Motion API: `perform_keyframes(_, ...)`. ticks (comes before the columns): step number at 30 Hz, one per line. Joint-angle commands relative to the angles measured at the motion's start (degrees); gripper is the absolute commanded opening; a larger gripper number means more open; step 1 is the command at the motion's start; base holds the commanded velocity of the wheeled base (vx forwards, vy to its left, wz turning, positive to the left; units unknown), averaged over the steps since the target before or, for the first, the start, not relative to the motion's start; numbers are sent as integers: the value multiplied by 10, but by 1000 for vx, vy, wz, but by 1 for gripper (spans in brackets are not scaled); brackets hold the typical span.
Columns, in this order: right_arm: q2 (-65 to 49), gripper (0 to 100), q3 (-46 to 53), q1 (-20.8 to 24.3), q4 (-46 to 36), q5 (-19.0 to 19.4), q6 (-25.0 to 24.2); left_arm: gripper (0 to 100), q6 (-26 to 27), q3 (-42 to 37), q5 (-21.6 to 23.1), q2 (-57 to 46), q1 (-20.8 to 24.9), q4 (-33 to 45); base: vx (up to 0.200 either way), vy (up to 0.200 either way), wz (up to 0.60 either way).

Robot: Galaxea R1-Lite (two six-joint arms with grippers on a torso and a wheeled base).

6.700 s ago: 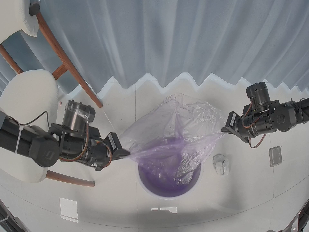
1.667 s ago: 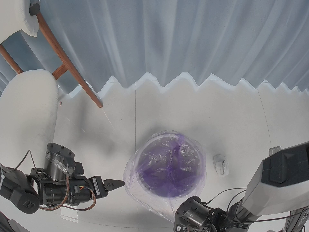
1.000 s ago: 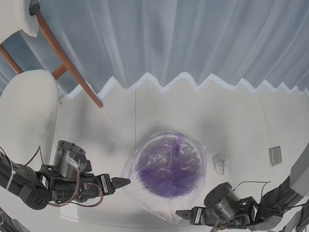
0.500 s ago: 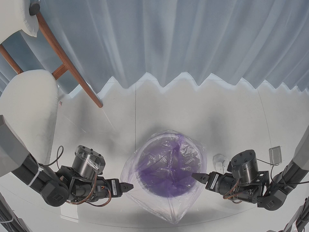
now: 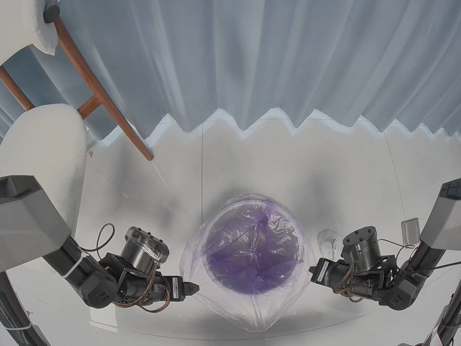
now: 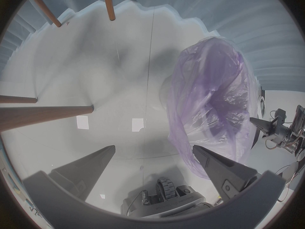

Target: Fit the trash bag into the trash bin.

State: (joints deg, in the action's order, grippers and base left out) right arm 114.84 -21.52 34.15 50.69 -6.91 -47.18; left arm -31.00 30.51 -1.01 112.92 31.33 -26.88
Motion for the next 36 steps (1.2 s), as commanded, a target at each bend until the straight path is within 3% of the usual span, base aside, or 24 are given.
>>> perform_keyframes(1,12,0,15,-17,0,0,0,100,0,1,-1,22,-5,1,0,0,0)
perform_keyframes(7,58,0,11,-25,3,1,0,100,1,28,-21,84,-13,1,0,0,0)
perform_keyframes(12,121,0,-5,-32,63,1,17,100,1,81,-29,132,-18,1,0,0,0)
perform_keyframes(21,190,0,-72,-88,89,0,46,100,0,105,-40,182,-42,0,0,0,0)
perform_keyframes(30,187,0,-118,-117,90,0,30,100,-2,98,-35,178,-49,-34,0,0,0)
perform_keyframes(36,169,0,-162,-117,81,0,-22,100,-2,98,-35,176,-43,-51,0,0,0)
